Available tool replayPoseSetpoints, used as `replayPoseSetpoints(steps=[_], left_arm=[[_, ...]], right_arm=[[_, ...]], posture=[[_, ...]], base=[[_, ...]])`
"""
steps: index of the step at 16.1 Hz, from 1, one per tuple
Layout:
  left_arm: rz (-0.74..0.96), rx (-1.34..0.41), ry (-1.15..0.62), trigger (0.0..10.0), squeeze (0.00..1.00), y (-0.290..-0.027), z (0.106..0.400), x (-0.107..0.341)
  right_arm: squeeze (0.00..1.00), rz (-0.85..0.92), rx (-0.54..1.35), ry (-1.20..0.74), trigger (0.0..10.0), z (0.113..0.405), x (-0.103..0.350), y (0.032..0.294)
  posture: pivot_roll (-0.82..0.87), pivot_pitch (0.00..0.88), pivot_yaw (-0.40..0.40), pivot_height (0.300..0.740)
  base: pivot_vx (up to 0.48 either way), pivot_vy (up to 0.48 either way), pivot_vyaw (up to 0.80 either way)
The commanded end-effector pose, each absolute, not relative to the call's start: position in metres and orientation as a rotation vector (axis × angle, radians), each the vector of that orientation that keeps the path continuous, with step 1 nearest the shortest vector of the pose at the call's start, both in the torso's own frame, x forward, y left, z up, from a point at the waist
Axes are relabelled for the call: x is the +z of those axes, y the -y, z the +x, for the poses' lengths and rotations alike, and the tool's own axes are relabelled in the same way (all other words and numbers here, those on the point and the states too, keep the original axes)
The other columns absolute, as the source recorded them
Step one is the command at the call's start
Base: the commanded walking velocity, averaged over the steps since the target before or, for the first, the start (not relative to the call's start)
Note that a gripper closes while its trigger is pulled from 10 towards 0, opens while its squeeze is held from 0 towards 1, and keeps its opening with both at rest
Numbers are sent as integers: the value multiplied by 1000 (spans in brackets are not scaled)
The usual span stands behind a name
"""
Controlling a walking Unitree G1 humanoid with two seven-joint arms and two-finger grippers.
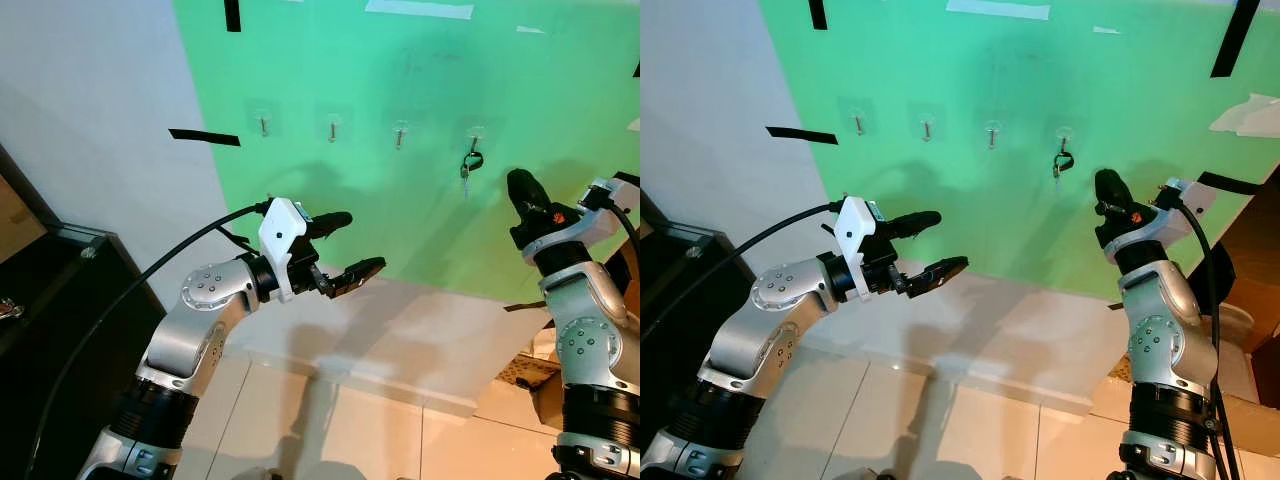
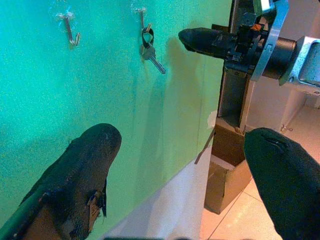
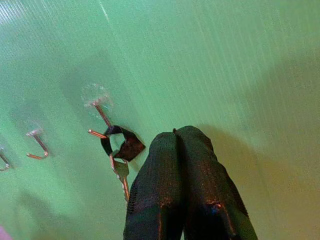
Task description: Hang keys on a hook
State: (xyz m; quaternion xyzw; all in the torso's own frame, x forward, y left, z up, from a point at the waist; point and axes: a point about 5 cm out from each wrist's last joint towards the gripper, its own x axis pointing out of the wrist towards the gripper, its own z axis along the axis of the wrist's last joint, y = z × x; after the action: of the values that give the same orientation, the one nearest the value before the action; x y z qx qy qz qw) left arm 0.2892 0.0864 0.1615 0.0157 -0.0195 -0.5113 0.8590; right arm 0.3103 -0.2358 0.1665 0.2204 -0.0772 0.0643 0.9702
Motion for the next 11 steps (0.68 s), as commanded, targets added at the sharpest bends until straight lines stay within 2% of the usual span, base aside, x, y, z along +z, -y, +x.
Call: replayPoseSetpoints(steps=[1,2,3,6,8,10,11], left_arm=[[38,-1075,72,10000,35,-87,290,171],[36,-1065,72,10000,39,-88,291,171],[38,-1055,72,10000,39,-89,291,171],[71,-914,50,10000,43,-102,298,163],[66,-821,50,10000,39,-111,301,160],[93,-600,13,10000,31,-132,304,151],[113,-524,6,10000,31,-140,304,146]], right_arm=[[0,395,108,118,10000,310,161,235],[298,335,91,93,10000,308,156,234],[1000,303,104,82,10000,306,151,230],[1000,184,175,58,10000,288,140,200],[1000,106,195,47,10000,281,134,189],[1000,177,181,-29,10000,273,123,175],[1000,189,163,-55,10000,273,120,173]], posture=[[-131,0,53,740],[-130,0,50,740],[-130,0,48,740],[-144,0,58,740],[-156,0,69,740],[-153,0,75,740],[-148,0,76,740]], base=[[0,0,0],[0,0,0],[0,0,0],[0,0,0],[0,0,0],[0,0,0],[0,0,800]])
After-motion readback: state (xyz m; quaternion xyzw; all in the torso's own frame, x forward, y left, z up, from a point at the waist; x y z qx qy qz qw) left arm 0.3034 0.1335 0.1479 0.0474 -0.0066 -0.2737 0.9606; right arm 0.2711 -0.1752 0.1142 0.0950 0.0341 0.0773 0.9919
